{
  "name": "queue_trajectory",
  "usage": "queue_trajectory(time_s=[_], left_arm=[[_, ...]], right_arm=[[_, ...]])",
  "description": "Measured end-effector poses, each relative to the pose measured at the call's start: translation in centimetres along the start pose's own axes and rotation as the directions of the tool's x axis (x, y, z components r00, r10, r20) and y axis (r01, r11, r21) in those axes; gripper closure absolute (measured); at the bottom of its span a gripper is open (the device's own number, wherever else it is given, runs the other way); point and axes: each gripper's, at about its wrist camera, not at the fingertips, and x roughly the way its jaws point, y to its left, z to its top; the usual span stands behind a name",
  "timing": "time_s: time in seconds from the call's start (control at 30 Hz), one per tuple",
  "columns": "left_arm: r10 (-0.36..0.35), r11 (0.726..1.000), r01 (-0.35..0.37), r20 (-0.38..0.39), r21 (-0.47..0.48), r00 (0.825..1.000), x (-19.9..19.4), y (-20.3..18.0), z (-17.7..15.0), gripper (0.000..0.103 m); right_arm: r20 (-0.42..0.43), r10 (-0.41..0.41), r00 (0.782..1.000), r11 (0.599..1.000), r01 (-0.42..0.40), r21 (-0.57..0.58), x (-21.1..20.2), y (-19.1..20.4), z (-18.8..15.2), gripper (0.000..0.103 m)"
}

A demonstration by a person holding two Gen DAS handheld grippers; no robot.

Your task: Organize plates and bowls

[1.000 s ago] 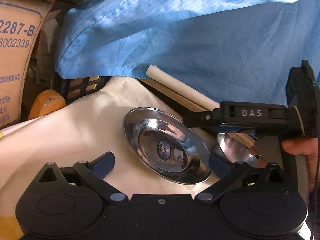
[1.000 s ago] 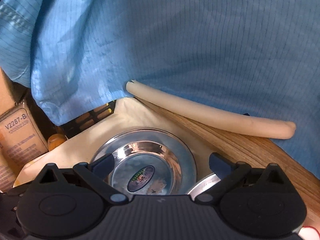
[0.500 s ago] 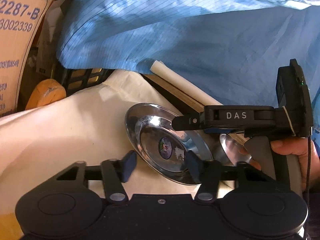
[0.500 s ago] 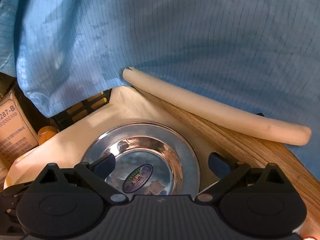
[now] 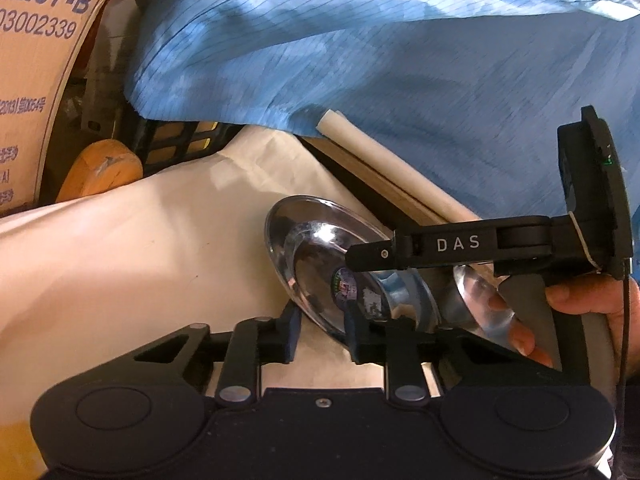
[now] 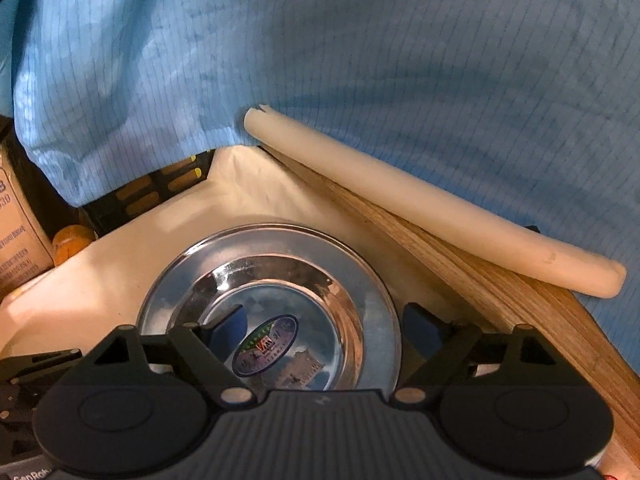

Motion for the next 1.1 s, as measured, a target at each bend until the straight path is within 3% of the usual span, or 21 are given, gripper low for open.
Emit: queue_trajectory(time_s=[0.13,0.23,0.3,0.4,0.67,0.8,1.1], left_arm=[[-0.001,1.0,0.001,0.0,-0.005,1.0,0.0,0.2,0.0,0.082],[-0.003,1.0,0.003,-0.002,-0.016,1.0,0.0,0.4,0.0,0.083],[0.006,1.0,-0.006,0.001,-0.025,1.0,-0.2,0.5,0.1,0.083],[0.036,0.999,-0.035,0.021,-0.041,0.999,-1.1,0.9,0.1,0.085],[0.096,0.995,-0.095,0.042,-0.036,0.994,-3.4,1.6,0.1,0.086],[0.119,0.993,-0.117,0.047,-0.028,0.992,-5.0,2.0,-0.1,0.087],[0.151,0.988,-0.15,0.065,-0.02,0.986,-7.3,2.6,-0.7,0.089]], right_arm=[[0.002,-0.053,0.999,0.998,0.053,-0.018,0.2,0.7,-0.2,0.025],[0.014,-0.08,0.997,0.997,0.08,-0.005,0.0,0.6,-0.3,0.036],[0.023,-0.091,0.996,0.996,0.09,0.011,-0.3,0.4,-0.4,0.054],[0.028,-0.067,0.997,0.996,0.065,0.06,-0.7,-0.3,-0.5,0.072],[0.023,0.048,0.999,0.99,-0.051,0.134,-1.4,-0.1,-1.6,0.078],[0.017,0.108,0.994,0.979,-0.109,0.171,-2.0,0.0,-2.5,0.087],[0.036,0.16,0.987,0.961,-0.164,0.222,-3.9,0.9,-5.0,0.095]])
